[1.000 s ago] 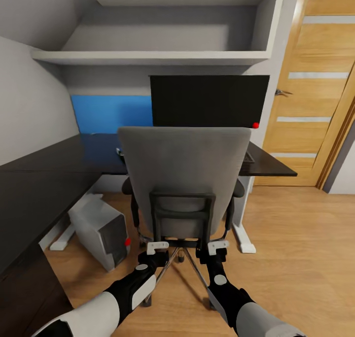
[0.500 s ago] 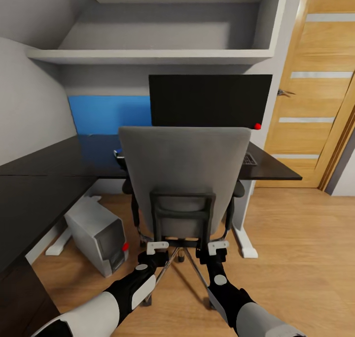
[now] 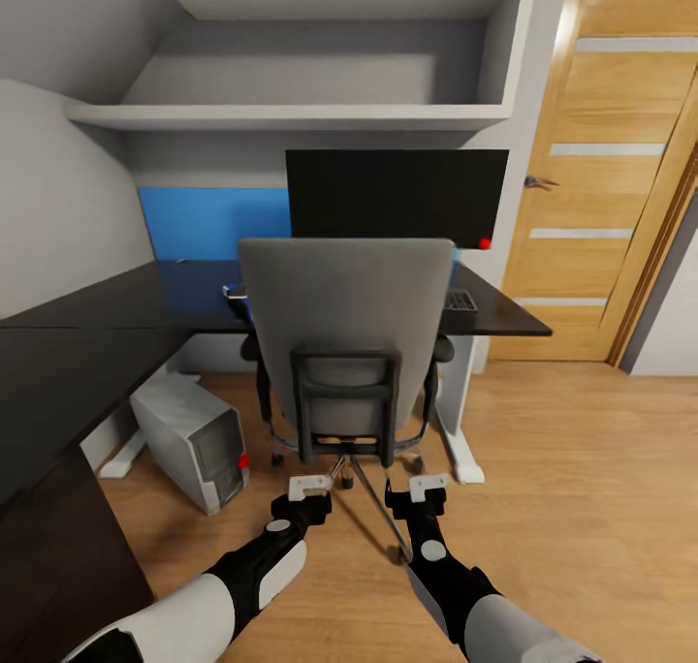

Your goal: In the bedroom, organize the workspace by keeping the computer under the desk, ensuring the monitor is on the desk, placing the keyboard on the desk next to the monitor, placing the mouse on the desk next to the keyboard, moving the folder from the swivel chair onto the desk next to the mouse, stacking the notebook on top of the folder with the pen on top of the notebook, and positioning the swivel chair next to the desk.

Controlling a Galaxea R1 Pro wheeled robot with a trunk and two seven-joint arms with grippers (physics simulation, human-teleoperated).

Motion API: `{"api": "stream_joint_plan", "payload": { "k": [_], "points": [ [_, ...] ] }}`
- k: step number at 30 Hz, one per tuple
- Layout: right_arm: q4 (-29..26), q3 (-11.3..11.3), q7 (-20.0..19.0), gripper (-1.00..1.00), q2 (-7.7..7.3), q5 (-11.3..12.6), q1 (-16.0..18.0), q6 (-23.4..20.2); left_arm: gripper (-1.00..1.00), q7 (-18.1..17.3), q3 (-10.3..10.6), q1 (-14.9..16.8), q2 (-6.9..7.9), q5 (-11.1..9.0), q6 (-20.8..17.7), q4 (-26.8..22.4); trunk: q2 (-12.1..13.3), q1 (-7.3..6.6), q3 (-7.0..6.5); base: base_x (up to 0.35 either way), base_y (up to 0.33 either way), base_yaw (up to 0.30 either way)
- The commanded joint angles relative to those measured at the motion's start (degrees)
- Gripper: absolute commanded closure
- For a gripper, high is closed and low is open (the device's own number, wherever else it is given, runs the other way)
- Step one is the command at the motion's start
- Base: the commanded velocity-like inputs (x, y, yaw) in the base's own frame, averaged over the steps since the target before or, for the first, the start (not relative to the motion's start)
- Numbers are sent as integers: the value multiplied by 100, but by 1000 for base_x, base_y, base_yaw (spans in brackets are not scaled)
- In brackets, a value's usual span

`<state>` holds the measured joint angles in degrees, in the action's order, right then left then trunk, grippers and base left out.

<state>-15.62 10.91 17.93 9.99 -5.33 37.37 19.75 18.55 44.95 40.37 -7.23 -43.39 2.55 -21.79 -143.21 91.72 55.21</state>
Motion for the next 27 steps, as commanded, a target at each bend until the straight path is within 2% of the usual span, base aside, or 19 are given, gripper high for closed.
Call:
{"api": "stream_joint_plan", "payload": {
  "k": [1, 8, 27],
  "points": [
    [7, 16, 54, -100, 0, -56, 3, -6, -100, 35, 47, 6, 3, -58, 27, -1, -3, -5, 5, -320, -127, 0],
    [7, 16, 53, -100, 0, -56, 5, -6, -100, 35, 44, 6, 3, -59, 27, -1, -3, -5, 5, -323, -118, 0],
    [7, 16, 53, -100, 0, -56, 4, -1, -100, 51, 40, 6, 3, -60, 27, -1, 759, -422, -336, -330, -53, 0]
  ]
}}
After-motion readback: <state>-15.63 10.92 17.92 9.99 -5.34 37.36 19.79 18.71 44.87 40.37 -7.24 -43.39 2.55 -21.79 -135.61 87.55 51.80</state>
